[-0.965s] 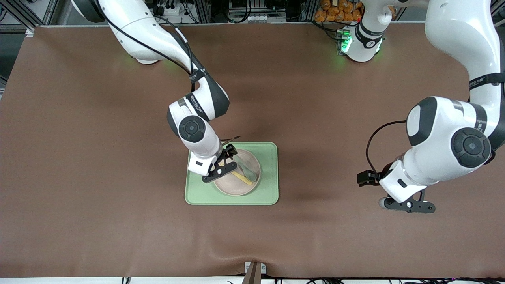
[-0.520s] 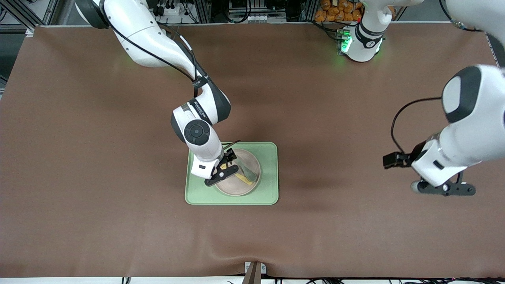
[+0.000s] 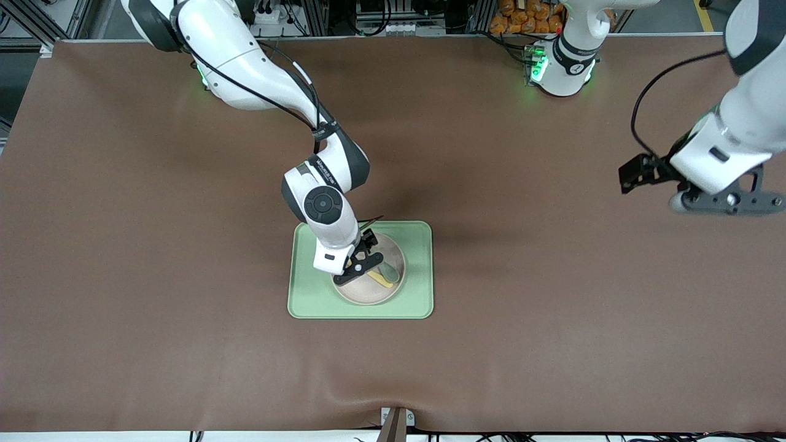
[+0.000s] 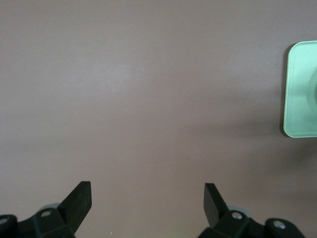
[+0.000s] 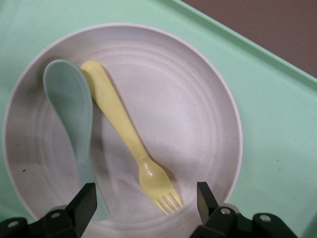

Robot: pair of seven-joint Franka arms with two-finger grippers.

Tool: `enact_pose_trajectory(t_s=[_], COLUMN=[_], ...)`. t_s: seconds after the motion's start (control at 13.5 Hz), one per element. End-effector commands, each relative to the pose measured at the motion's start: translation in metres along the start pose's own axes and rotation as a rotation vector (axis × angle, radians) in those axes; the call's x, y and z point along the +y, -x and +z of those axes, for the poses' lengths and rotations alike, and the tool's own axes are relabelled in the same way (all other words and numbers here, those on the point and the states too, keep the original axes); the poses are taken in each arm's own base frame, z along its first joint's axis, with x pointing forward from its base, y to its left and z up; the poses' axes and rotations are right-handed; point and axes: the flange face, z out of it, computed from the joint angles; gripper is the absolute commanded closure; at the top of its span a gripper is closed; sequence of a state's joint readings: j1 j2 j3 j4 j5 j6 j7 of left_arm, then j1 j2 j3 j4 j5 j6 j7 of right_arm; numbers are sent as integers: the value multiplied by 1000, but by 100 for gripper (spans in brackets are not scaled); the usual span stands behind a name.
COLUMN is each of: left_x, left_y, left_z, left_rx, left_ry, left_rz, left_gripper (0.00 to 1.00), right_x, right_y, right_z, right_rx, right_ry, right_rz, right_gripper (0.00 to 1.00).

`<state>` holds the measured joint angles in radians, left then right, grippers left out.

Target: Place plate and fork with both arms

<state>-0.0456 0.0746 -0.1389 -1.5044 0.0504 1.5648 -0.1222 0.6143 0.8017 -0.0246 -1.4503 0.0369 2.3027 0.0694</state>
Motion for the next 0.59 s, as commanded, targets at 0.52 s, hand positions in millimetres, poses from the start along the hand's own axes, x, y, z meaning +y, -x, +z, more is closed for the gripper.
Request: enact_pose_trajectory(t_s=[0.52], left_x=[-10], left_y=[23], left_z=[-27], left_rx=[109], left_ry=[9], left_rz=[-24], left_gripper=[0], right_x=[4], right_y=[-6], right_z=[16], right_rx=[29], right_ry=[14], right_rz=[-2], right_gripper=[31])
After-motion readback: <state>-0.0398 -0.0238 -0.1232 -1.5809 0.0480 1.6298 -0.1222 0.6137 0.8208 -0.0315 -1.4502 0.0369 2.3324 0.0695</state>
